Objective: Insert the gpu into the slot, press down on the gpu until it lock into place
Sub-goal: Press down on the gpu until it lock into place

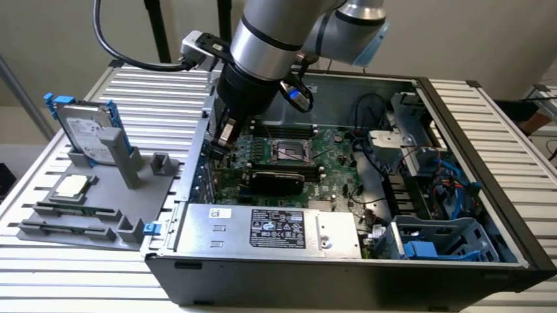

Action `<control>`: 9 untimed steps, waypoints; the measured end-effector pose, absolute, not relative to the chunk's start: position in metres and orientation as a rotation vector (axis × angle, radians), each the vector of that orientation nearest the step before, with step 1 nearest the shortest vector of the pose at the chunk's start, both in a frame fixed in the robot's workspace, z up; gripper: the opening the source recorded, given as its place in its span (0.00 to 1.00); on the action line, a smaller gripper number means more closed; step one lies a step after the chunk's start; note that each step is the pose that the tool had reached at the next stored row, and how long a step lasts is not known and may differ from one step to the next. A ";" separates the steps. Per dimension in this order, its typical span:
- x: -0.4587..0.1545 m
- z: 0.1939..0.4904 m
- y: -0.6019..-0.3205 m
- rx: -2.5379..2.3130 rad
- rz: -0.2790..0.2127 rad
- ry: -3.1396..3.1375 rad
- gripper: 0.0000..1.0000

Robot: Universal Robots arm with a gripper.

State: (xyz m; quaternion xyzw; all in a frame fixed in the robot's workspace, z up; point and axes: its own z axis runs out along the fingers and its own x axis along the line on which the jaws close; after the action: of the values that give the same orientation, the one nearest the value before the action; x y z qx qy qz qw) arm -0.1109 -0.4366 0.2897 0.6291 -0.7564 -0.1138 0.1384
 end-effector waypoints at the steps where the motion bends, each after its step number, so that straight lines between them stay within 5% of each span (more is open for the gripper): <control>1: -0.111 0.290 -0.437 1.818 -0.327 -2.187 0.11; 9: -0.111 0.289 -0.437 1.818 -0.317 -2.194 0.11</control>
State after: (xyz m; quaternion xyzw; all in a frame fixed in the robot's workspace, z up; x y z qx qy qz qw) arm -0.1110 -0.4366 0.2886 0.6282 -0.7580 -0.1095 0.1368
